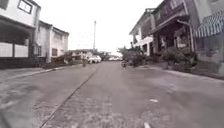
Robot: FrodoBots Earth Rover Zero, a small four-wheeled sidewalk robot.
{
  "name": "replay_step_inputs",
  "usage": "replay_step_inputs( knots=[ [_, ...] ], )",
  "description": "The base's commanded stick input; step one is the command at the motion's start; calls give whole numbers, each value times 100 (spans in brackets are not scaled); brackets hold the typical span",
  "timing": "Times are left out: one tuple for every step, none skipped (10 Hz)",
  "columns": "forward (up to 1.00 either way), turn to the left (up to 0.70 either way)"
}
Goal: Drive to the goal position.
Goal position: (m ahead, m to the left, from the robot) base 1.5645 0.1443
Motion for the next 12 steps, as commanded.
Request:
replay_step_inputs(
  knots=[
    [85,-34],
    [85,-33],
    [85,-27],
    [85,-20],
    [85,-14],
    [85,-7],
    [85,-1],
    [85,-24],
    [85,-28],
    [85,-18],
    [85,-9],
    [85,0]
  ],
)
